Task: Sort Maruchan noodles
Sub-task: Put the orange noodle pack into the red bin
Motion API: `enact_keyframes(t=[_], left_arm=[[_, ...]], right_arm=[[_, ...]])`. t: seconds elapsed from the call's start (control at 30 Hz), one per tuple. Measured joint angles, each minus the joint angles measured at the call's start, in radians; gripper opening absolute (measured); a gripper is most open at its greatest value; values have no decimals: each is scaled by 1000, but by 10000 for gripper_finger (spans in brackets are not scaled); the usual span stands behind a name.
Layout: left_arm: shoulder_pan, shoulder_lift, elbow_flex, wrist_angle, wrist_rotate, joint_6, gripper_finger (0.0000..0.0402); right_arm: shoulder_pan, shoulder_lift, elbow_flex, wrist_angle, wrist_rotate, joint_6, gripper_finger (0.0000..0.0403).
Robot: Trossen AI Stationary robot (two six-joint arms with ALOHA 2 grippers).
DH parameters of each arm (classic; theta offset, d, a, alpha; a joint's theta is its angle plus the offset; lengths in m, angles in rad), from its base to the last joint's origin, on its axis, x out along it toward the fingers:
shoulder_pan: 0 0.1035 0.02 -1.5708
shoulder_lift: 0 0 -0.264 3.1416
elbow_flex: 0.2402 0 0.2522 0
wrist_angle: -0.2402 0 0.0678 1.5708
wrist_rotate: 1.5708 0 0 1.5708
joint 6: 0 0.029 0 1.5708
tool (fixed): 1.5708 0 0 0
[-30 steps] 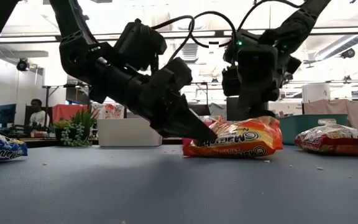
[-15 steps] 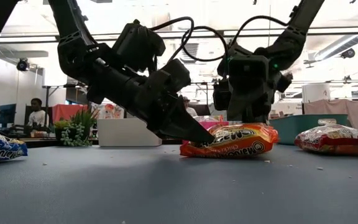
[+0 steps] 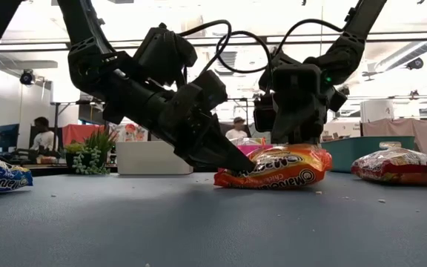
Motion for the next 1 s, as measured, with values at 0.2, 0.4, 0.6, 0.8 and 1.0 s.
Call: enact_keyframes(t=[0.2,0.4,0.6,0.8,1.0], left_arm=[[0,1,-1,10,0,1,0],[0,-9,-5,12,-3,15,0],[2,-51,-7,-40,-8,47,0],[4,-163,-7,-184,-57,102,0],[6,-352,-5,-364,-195,214,0]], right_arm=[[0,0,0,-2,-29,-1,172],[0,-2,0,2,-36,0,120],[-1,-14,0,8,-26,-9,116],[-15,-75,0,15,17,-38,113],[-35,-137,0,52,108,-78,111]])
